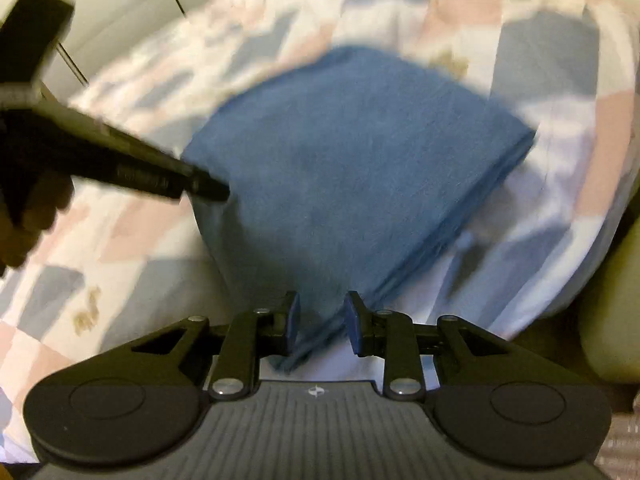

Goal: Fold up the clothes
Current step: 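Pull both grippers back from the folded jeans bundle, then lower both grippers onto the sides of the folded jeans and grasp them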

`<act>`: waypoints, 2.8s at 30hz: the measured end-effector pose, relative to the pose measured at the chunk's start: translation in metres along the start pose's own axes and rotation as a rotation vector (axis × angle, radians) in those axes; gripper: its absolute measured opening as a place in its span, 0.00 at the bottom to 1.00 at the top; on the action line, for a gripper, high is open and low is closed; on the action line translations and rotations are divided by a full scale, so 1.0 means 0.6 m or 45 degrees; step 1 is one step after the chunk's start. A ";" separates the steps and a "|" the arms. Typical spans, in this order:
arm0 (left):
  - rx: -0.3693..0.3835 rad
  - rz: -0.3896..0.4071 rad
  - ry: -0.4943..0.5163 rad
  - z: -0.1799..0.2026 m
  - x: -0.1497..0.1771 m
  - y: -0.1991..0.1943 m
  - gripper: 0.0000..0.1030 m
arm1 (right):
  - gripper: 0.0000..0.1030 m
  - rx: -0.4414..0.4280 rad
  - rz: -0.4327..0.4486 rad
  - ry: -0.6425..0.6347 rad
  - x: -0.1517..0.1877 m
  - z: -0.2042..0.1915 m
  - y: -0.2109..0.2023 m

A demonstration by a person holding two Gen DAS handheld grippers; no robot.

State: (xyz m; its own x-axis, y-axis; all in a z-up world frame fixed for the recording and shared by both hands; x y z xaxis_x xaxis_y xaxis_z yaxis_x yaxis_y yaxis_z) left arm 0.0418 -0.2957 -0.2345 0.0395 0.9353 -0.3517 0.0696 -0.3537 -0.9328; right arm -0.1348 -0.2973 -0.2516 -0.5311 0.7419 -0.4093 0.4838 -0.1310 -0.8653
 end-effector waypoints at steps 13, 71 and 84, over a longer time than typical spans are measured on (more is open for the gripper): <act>0.003 0.160 -0.092 0.009 0.031 -0.219 0.31 | 0.41 0.055 0.151 0.312 0.028 -0.018 -0.166; -0.199 0.013 -0.634 0.036 -0.033 -0.273 0.62 | 0.80 -0.096 -0.060 0.045 -0.173 0.142 -0.238; -0.209 -0.038 -1.104 0.017 -0.022 -0.186 0.63 | 0.80 -0.170 -0.310 -0.336 -0.315 0.152 -0.106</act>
State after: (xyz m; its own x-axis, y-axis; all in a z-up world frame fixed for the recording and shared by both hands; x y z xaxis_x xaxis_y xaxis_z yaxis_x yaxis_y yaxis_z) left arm 0.0234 -0.2687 -0.1266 -0.7305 0.6005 -0.3252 0.2030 -0.2638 -0.9430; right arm -0.1286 -0.4894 -0.1455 -0.7942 0.5436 -0.2716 0.3983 0.1281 -0.9083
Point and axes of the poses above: each gripper's, at about its wrist camera, not at the fingertips, and y roughly the way its jaws point, z to its right, x to its underside, the point moved 1 cm from there along y, roughly the way its jaws point, and after that the axes turned 5 degrees about y, right-handed, at the moved point
